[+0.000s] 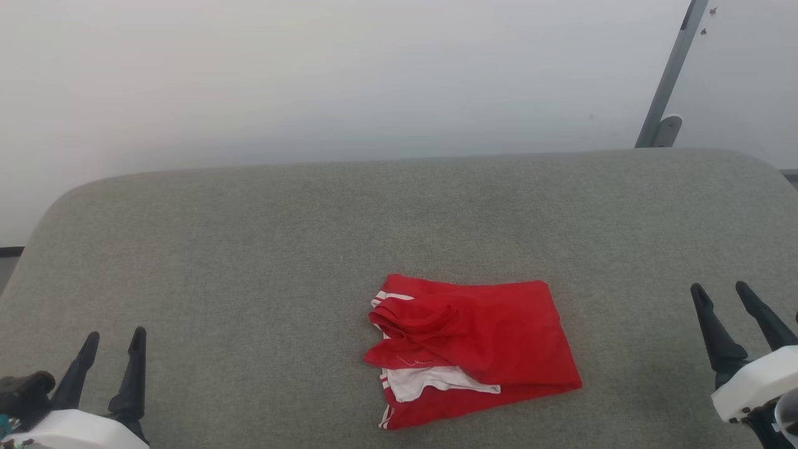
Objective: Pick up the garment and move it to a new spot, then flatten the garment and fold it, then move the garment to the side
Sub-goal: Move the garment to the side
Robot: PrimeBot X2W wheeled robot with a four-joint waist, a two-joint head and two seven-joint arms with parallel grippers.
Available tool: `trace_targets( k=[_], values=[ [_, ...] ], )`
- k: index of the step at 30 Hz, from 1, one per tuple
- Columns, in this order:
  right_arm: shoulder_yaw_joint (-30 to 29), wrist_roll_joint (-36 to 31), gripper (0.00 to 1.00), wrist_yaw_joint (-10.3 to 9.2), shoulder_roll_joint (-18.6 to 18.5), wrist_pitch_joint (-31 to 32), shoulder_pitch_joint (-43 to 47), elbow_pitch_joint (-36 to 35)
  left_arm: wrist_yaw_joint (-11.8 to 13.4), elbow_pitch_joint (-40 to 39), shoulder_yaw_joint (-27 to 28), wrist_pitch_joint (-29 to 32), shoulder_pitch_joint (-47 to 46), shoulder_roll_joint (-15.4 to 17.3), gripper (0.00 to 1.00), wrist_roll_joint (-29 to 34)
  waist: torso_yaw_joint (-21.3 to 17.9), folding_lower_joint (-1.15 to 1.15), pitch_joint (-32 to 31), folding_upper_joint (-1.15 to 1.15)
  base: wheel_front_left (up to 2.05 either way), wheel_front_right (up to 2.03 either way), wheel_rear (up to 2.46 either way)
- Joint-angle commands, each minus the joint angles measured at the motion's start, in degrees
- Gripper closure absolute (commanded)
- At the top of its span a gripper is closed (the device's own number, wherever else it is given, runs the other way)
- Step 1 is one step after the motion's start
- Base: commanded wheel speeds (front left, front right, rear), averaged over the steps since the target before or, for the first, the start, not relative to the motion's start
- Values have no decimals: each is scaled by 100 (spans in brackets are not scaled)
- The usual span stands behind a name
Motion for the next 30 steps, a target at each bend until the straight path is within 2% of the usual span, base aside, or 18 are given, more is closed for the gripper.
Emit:
trace_targets(
  k=[1, 8, 16, 20, 30],
  values=[
    [21, 23, 0, 0, 28, -34, 33, 23, -32, -11, -7, -23, -53, 14, 0, 59, 5, 0, -6, 0, 0, 0, 0],
    [101, 101, 0, 1, 48, 38, 57, 14, -41, 8, -77, -23, -66, 36, 0, 134, 125, 0, -14, 0, 0, 0, 0],
    [470, 419, 0, 1, -22, 623, -141, -14, -4, -22, -110, -22, -33, -5, 0, 110, 447, 0, 79, 0, 0, 0, 0],
    [705, 637, 0, 0, -76, 1143, -290, 64, 12, -37, -161, -20, 0, -29, 0, 150, 647, 0, 159, 0, 0, 0, 0],
    [1014, 907, 0, 1, -318, 2915, -863, 312, 4, -82, -290, -21, -204, -184, 0, 172, 1122, 0, 590, 0, 0, 0, 0]
  ],
)
